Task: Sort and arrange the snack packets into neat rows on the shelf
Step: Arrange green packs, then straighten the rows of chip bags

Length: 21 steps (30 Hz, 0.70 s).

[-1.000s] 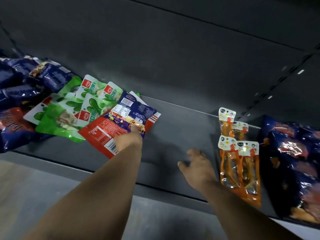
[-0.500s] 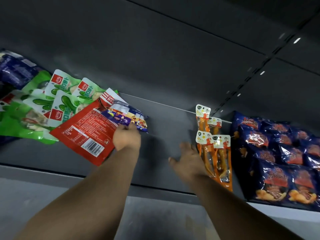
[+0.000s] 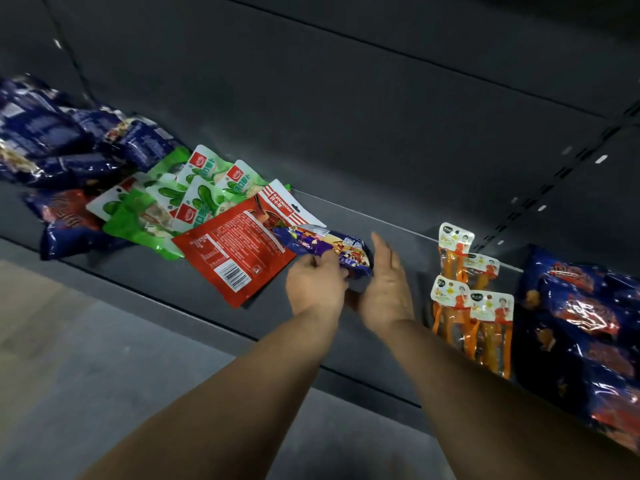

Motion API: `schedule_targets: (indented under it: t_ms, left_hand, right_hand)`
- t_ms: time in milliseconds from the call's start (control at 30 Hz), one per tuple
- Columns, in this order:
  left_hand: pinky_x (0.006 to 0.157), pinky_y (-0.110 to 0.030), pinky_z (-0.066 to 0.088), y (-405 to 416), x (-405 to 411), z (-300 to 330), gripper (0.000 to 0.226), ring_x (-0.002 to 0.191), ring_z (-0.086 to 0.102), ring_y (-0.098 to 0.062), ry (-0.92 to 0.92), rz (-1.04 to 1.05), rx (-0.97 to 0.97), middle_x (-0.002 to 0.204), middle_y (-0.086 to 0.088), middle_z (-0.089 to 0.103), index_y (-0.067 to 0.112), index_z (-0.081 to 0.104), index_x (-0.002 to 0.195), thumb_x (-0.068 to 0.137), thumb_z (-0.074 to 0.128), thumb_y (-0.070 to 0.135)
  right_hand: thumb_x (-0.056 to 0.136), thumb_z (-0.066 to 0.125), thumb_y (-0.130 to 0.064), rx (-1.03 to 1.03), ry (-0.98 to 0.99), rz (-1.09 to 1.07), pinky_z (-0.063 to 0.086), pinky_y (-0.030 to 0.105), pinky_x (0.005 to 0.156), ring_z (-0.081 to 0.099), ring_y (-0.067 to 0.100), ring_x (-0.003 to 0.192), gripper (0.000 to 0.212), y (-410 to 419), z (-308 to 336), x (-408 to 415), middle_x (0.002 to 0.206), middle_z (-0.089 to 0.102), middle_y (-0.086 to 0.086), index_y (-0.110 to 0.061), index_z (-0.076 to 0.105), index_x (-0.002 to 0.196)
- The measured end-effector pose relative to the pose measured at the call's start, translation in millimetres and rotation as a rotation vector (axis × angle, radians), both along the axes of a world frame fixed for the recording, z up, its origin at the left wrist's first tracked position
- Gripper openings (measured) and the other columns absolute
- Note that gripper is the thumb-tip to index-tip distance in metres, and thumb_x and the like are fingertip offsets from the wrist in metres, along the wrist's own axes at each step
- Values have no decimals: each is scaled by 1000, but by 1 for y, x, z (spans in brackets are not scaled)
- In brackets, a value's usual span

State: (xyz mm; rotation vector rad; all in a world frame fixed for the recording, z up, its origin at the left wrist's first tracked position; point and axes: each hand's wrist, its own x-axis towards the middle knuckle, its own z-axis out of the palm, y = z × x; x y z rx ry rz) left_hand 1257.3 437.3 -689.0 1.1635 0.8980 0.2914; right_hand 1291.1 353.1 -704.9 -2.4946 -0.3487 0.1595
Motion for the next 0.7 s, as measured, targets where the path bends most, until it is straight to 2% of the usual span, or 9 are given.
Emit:
schedule_targets:
  t_ms: [67, 133, 200, 300, 367, 433, 567, 633, 700]
  left_hand:
    - [59, -23, 49, -3, 1, 8, 26, 37, 52, -5, -8, 15, -5, 56, 1, 62, 12, 54, 64, 90, 52, 15]
    - [46, -14, 44, -8, 2, 15, 26, 41, 52, -10, -19, 20, -7, 56, -1, 61, 12, 54, 65, 90, 52, 14]
    - [34, -11, 33, -16, 1, 21, 25, 39, 51, -9, -21, 12, -7, 57, -2, 60, 12, 53, 66, 91, 52, 14]
    - [33, -11, 33, -27, -1, 24, 23, 38, 51, -5, -24, -52, -8, 60, -2, 61, 11, 55, 69, 92, 52, 13]
    - [43, -16, 41, -31, -3, 18, 26, 45, 53, -8, -45, -77, 60, 56, 0, 60, 12, 55, 68, 93, 53, 16]
    - [61, -25, 46, -26, -6, 6, 26, 57, 57, -14, -33, -74, 230, 59, 3, 61, 13, 56, 69, 93, 55, 23]
    - [80, -27, 38, -2, -11, -19, 24, 92, 56, -21, 57, -56, 497, 98, -4, 63, 12, 55, 98, 90, 59, 34]
    - [88, -29, 39, 12, -12, -29, 37, 104, 55, -22, 100, -87, 536, 114, -6, 60, 13, 56, 112, 88, 60, 41]
    - [100, -35, 40, 22, -14, -36, 54, 115, 53, -23, 136, -201, 463, 125, -4, 58, 13, 54, 125, 85, 62, 48]
  right_hand:
    - [73, 79, -22, 52, -24, 35, 30, 33, 109, 30, 21, 137, 100, -4, 4, 3, 150, 29, 5, -22, 17, 151]
    - [71, 80, -21, 95, -50, 49, 35, 35, 107, 38, 23, 132, 97, -9, 6, 6, 147, 35, 5, -22, 23, 149]
    - [70, 81, -16, 180, -71, 25, 40, 34, 101, 48, 24, 122, 87, -16, 4, 8, 138, 46, 6, -22, 35, 144]
    - [71, 79, -14, 268, -25, -47, 43, 26, 88, 58, 23, 107, 65, -29, 1, 7, 121, 60, 5, -21, 54, 131]
    - [73, 79, -22, 292, 68, -101, 44, 22, 79, 62, 19, 96, 49, -38, 0, 7, 107, 67, 0, -23, 62, 119]
    - [73, 80, -30, 321, 174, -165, 42, 18, 70, 62, 12, 84, 34, -46, -1, 9, 90, 67, -6, -22, 67, 103]
    - [72, 82, -32, 461, 428, -199, 50, 22, 72, 67, 12, 83, 22, -57, -6, 13, 91, 71, -2, -22, 68, 86]
    - [73, 81, -30, 495, 538, -166, 51, 23, 69, 67, 11, 81, 20, -63, -4, 13, 92, 72, -2, -23, 66, 84]
    - [76, 78, -31, 466, 645, -117, 47, 22, 64, 65, 9, 79, 19, -68, -4, 12, 89, 71, -4, -23, 65, 87]
